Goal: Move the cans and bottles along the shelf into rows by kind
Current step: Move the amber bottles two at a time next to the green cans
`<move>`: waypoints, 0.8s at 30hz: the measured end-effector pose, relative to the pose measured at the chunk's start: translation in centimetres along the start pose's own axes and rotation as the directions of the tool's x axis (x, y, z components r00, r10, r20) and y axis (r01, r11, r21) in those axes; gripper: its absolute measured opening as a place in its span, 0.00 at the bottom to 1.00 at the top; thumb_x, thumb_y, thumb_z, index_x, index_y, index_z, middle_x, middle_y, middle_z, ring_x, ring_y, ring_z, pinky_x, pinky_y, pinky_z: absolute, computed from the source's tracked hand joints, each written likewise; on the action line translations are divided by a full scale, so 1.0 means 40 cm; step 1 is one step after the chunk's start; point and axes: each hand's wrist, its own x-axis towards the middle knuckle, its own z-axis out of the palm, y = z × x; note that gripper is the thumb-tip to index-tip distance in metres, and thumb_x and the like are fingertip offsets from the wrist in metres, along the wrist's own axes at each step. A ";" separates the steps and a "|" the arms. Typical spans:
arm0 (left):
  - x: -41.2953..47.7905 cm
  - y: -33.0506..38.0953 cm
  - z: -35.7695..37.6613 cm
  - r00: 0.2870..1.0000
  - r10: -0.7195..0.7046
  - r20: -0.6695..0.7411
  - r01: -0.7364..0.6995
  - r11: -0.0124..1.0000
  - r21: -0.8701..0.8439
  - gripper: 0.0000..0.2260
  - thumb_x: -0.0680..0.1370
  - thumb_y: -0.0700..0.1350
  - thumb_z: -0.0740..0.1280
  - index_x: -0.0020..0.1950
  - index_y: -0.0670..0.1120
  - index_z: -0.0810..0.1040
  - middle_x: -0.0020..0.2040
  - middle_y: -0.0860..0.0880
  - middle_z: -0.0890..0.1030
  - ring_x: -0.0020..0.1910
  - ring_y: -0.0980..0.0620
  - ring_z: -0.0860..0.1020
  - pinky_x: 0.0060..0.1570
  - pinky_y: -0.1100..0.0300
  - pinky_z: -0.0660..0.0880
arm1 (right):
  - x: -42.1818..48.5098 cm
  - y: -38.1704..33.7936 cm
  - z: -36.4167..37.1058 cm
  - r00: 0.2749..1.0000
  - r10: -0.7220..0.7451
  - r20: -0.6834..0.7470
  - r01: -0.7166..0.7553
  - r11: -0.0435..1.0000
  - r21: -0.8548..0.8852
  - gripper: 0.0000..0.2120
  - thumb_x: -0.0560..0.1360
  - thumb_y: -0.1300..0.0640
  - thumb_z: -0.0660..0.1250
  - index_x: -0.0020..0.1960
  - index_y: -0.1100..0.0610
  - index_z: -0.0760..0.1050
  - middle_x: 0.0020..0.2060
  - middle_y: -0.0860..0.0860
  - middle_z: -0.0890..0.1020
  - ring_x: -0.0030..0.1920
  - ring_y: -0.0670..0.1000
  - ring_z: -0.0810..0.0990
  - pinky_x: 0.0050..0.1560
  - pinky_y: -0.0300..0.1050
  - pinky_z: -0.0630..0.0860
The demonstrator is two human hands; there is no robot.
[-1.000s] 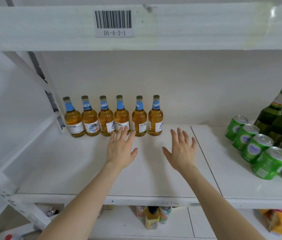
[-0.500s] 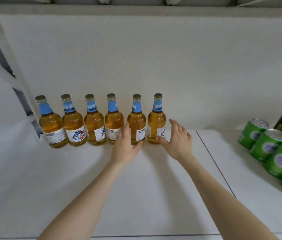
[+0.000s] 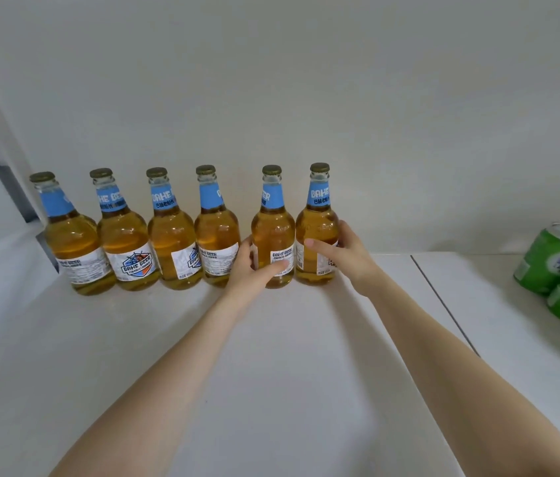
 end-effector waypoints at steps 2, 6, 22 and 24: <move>0.006 0.000 0.001 1.000 -0.022 -0.014 0.022 1.000 -0.016 0.38 0.66 0.49 0.80 0.73 0.55 0.66 0.64 0.55 0.78 0.62 0.54 0.77 0.59 0.53 0.77 | 0.005 0.004 -0.004 1.000 -0.001 0.005 0.001 0.999 0.041 0.32 0.68 0.51 0.79 0.68 0.49 0.70 0.59 0.48 0.82 0.58 0.51 0.82 0.56 0.51 0.80; 0.008 0.011 0.007 0.996 -0.078 -0.042 0.078 0.997 -0.009 0.45 0.62 0.50 0.83 0.74 0.54 0.63 0.69 0.51 0.75 0.67 0.49 0.75 0.64 0.44 0.75 | -0.011 -0.006 -0.017 1.000 0.007 0.023 -0.008 0.998 0.060 0.28 0.66 0.50 0.80 0.61 0.42 0.72 0.57 0.46 0.83 0.55 0.50 0.83 0.47 0.45 0.81; -0.205 0.082 -0.054 0.979 -0.169 0.117 0.175 0.984 -0.044 0.37 0.63 0.46 0.82 0.68 0.56 0.72 0.62 0.55 0.80 0.62 0.51 0.78 0.59 0.51 0.78 | -0.238 -0.071 0.009 0.968 0.242 -0.069 -0.219 0.945 0.245 0.24 0.69 0.51 0.78 0.62 0.43 0.74 0.52 0.45 0.84 0.48 0.46 0.85 0.39 0.45 0.78; -0.241 0.094 -0.066 0.973 -0.198 0.122 0.205 0.978 -0.041 0.34 0.64 0.45 0.82 0.66 0.57 0.73 0.61 0.54 0.81 0.62 0.51 0.78 0.61 0.48 0.77 | -0.277 -0.082 0.017 0.956 0.284 -0.078 -0.255 0.931 0.262 0.25 0.69 0.50 0.78 0.64 0.45 0.74 0.54 0.47 0.84 0.51 0.49 0.84 0.43 0.51 0.78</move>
